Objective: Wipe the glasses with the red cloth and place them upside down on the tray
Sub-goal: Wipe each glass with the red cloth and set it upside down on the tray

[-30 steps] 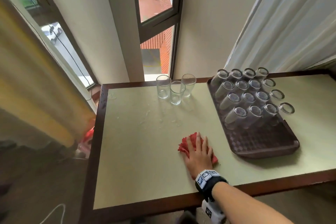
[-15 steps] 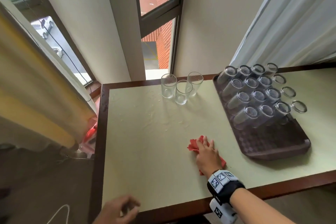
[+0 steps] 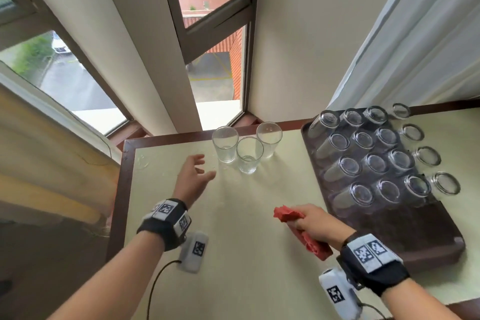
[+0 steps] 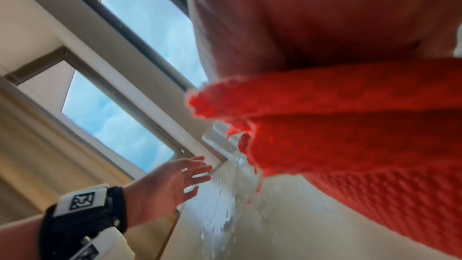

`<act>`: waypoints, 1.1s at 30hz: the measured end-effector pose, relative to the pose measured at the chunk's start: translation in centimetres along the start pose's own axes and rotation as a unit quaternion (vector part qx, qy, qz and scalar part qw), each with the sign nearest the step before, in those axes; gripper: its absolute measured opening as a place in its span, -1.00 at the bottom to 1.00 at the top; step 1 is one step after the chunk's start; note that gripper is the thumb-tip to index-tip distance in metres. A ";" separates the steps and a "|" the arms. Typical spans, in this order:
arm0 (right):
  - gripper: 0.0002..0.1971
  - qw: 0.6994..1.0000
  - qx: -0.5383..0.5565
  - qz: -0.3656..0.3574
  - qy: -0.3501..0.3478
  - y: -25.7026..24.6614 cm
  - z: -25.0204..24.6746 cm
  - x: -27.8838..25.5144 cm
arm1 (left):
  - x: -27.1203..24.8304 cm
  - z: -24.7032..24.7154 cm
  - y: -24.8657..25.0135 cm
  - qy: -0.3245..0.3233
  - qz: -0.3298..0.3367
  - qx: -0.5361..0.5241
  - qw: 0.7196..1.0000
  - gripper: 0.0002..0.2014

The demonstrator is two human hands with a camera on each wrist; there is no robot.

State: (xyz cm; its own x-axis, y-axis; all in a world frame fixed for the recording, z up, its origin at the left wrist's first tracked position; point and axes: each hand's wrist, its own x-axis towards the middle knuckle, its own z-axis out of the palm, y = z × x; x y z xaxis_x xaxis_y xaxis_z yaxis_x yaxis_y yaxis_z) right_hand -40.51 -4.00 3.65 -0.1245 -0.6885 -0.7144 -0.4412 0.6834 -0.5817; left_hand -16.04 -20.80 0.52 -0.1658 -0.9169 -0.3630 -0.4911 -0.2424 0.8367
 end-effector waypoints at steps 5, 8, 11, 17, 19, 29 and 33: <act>-0.71 0.989 0.119 -0.051 0.070 -1.5 -3.3 1.4 | 4.3 1.5 1.7 -0.044 0.010 -0.028 0.999 -0.15; -0.73 0.973 0.176 -0.082 0.126 -2.6 -4.2 1.6 | 5.5 2.0 1.9 -0.066 0.035 -0.044 0.996 -0.08; -0.71 0.958 0.229 -0.095 0.144 -3.6 -4.2 1.6 | 5.9 2.5 1.8 -0.064 0.047 -0.037 0.996 -0.12; -0.81 0.933 0.308 -0.092 0.163 -4.8 -2.9 1.0 | 5.8 2.8 1.9 -0.038 0.075 -0.014 0.996 -0.31; -0.84 0.924 0.329 -0.094 0.168 -5.1 -2.3 0.5 | 5.5 2.5 1.9 -0.028 0.082 -0.010 0.996 -0.34; -0.89 0.884 0.418 -0.153 0.143 -8.1 2.0 -2.6 | -2.3 -2.9 0.3 -0.025 0.022 -0.133 0.990 -0.43; -0.78 0.891 0.402 -0.179 0.111 -10.7 5.2 -4.4 | -8.0 -4.8 1.2 -0.039 0.044 -0.168 0.984 -0.33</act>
State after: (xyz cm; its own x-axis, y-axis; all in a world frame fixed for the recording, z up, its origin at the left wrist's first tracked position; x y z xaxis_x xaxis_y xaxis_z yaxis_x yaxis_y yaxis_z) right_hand -30.60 -6.99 11.01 -0.3162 -0.8670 -0.3852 0.2805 0.3024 -0.9110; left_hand -11.15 -15.28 6.38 -0.2660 -0.9156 -0.3016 -0.1631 -0.2656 0.9502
